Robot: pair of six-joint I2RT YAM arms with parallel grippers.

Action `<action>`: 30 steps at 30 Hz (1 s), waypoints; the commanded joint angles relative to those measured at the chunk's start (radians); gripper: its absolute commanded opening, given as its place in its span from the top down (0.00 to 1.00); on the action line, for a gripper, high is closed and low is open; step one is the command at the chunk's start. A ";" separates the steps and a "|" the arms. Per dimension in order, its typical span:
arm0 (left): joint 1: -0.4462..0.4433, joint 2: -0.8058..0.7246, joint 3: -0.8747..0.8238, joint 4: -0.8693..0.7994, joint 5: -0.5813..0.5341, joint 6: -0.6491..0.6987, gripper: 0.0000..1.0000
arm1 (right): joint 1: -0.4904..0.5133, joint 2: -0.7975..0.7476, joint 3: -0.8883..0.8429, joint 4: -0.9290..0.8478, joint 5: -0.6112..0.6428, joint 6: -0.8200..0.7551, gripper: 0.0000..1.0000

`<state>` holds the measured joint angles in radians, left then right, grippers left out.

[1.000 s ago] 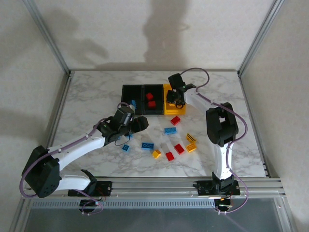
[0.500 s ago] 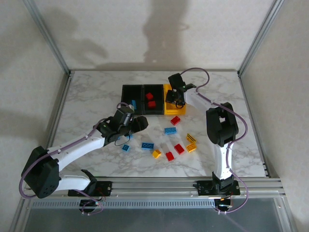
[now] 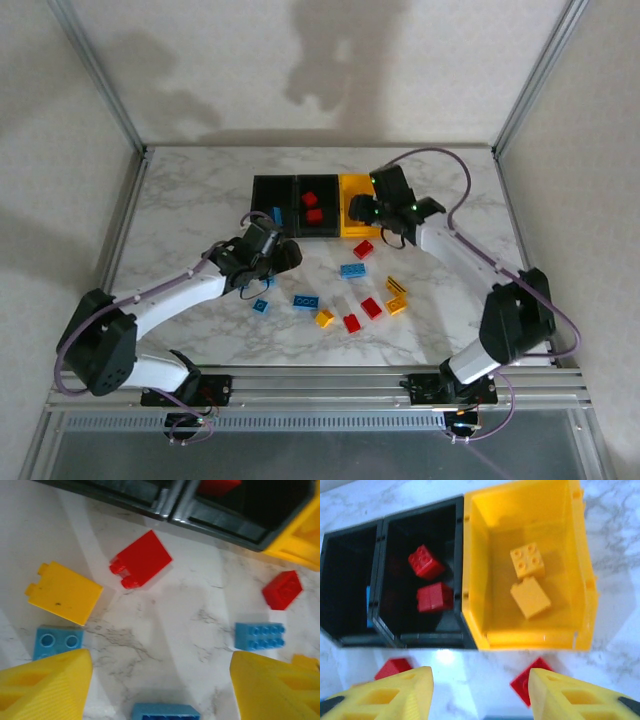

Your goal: Sort the legos into containers by color

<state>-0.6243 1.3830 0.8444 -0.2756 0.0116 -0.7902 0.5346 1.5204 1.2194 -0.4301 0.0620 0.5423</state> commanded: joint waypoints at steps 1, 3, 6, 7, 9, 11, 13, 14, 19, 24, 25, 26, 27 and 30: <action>0.021 0.038 0.023 -0.034 -0.072 -0.021 0.27 | 0.023 -0.078 -0.111 0.016 -0.025 0.031 0.46; 0.032 0.060 0.026 -0.033 -0.094 -0.029 0.28 | 0.039 -0.128 -0.175 0.030 -0.036 0.044 0.44; 0.043 0.084 0.029 -0.018 -0.089 -0.029 0.29 | 0.065 -0.190 -0.253 0.026 -0.021 0.076 0.41; 0.043 0.089 0.031 -0.013 -0.081 -0.028 0.29 | 0.067 -0.203 -0.271 0.012 -0.015 0.089 0.41; 0.040 0.091 0.029 0.008 -0.055 -0.026 0.29 | 0.067 -0.223 -0.292 -0.048 0.043 0.116 0.39; 0.033 0.083 0.019 0.048 -0.008 -0.003 0.29 | 0.067 -0.244 -0.310 -0.121 0.119 0.142 0.35; 0.020 0.075 0.009 0.111 0.082 0.026 0.28 | 0.060 -0.268 -0.343 -0.169 0.163 0.169 0.32; 0.009 0.073 0.008 0.130 0.112 0.036 0.28 | 0.058 -0.276 -0.363 -0.173 0.163 0.171 0.33; -0.064 0.083 0.041 0.150 0.146 0.063 0.28 | 0.037 -0.268 -0.448 -0.149 0.160 0.163 0.34; -0.081 0.090 0.033 0.142 0.134 0.046 0.27 | 0.016 -0.233 -0.493 -0.091 0.141 0.138 0.33; -0.083 0.091 0.027 0.144 0.133 0.042 0.27 | 0.010 -0.219 -0.498 -0.079 0.138 0.132 0.33; -0.083 0.089 0.021 0.144 0.131 0.038 0.27 | 0.004 -0.204 -0.502 -0.072 0.136 0.126 0.33; -0.083 0.088 0.017 0.142 0.130 0.036 0.27 | 0.002 -0.189 -0.504 -0.064 0.135 0.120 0.33; -0.083 0.079 0.006 0.141 0.125 0.030 0.27 | 0.000 -0.157 -0.509 -0.038 0.119 0.109 0.36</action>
<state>-0.7036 1.4689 0.8589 -0.1390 0.1356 -0.7563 0.5407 1.3407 0.7246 -0.5056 0.1867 0.6693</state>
